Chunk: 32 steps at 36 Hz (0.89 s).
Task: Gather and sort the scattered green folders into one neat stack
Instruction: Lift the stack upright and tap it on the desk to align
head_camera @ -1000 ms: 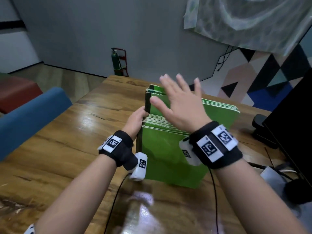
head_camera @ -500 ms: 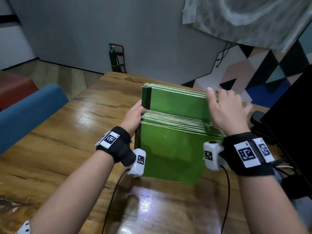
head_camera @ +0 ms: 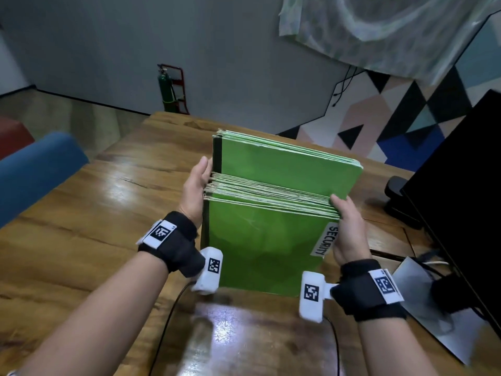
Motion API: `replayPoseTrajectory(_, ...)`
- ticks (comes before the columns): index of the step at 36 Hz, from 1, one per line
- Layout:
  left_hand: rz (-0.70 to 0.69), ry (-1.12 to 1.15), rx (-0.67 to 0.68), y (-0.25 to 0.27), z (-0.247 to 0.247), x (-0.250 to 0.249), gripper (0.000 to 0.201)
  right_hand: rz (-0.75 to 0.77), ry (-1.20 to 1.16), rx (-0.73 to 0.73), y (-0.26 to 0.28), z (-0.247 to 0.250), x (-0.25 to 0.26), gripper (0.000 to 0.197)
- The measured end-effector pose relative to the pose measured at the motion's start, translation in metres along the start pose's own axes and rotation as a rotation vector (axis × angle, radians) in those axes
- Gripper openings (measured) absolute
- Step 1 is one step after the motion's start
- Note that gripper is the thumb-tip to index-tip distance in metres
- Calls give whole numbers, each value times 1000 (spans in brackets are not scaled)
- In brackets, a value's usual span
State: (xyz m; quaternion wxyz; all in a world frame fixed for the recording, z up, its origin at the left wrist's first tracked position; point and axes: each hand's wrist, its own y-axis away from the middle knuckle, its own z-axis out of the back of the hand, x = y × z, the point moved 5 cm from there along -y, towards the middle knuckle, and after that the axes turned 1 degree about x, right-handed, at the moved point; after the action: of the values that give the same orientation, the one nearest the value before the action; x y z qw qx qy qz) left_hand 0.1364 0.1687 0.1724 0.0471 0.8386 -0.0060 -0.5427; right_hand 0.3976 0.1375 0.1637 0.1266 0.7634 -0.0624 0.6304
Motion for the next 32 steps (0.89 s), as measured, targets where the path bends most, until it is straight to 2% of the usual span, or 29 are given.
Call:
replayPoseTrajectory(1,-7,-7,-3,1,0,0,56,9,0,-35,-2,0,-1,18)
replayPoseTrajectory(2,-17,-32,13,1,0,-1,48,15,1,-60,-4,1,-3,23)
replayPoseTrajectory(4,-21,-90,69,2,-4,0,18,51,13,-111,-5,3,-5,45)
replayPoseTrajectory(5,-34,-124,74,3,-5,2,18,72,20,-121,-4,4,-6,47)
replayPoseTrajectory(8,-42,-168,46,6,-1,6,57,104,30,-103,2,2,-2,21)
replayPoseTrajectory(9,-44,-163,41,6,2,8,53,124,27,-92,3,1,0,21)
replayPoseTrajectory(11,-28,-160,50,7,1,5,46,168,61,-84,7,0,3,26)
replayPoseTrajectory(14,28,-209,30,7,5,6,82,168,68,-109,9,-1,3,46)
replayPoseTrajectory(15,29,-229,26,7,6,6,88,165,72,-129,11,-1,4,48)
replayPoseTrajectory(17,41,-222,18,8,6,6,88,145,15,-142,9,-1,1,52)
replayPoseTrajectory(18,44,-181,2,11,4,5,81,165,-7,-147,8,0,1,55)
replayPoseTrajectory(21,9,-54,-27,14,0,2,42,144,-43,-90,4,3,-11,82)
replayPoseTrajectory(22,15,-36,-6,13,0,2,43,125,-67,-62,3,4,-13,83)
replayPoseTrajectory(24,27,-24,33,14,-1,1,57,101,-163,-27,11,-1,-7,55)
replayPoseTrajectory(25,30,-34,49,15,0,0,62,100,-187,17,13,-4,-5,46)
replayPoseTrajectory(26,24,-36,65,14,0,-1,66,120,-219,40,14,-4,-2,46)
replayPoseTrajectory(28,8,-33,67,13,1,-1,74,163,-255,14,17,-4,0,54)
replayPoseTrajectory(30,-49,-50,37,14,-1,-3,87,164,-265,5,20,-6,-2,70)
replayPoseTrajectory(32,-83,-68,17,12,0,-3,91,153,-286,-33,16,0,-6,75)
